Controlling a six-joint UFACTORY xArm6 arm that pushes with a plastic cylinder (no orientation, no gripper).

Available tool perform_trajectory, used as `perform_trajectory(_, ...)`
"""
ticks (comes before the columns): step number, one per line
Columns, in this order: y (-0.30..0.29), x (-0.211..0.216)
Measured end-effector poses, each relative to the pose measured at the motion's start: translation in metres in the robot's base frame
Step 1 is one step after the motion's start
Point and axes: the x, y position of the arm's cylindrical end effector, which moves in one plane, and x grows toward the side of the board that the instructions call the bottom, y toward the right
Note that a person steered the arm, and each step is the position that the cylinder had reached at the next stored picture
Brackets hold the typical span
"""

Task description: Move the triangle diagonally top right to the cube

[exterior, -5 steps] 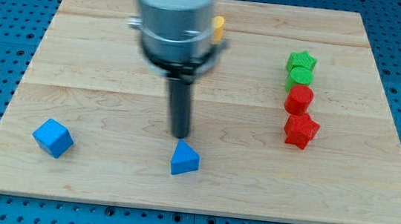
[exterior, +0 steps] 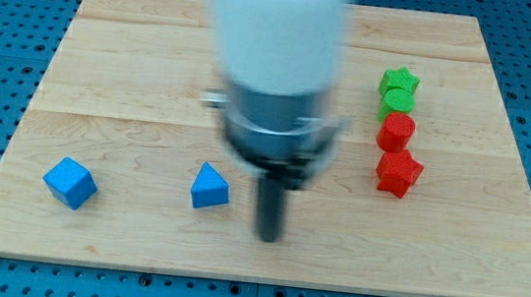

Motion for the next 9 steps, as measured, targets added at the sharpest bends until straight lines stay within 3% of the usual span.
perform_trajectory(1,-0.056,-0.034)
perform_trajectory(3,-0.160,-0.026)
perform_trajectory(9,-0.157,-0.025)
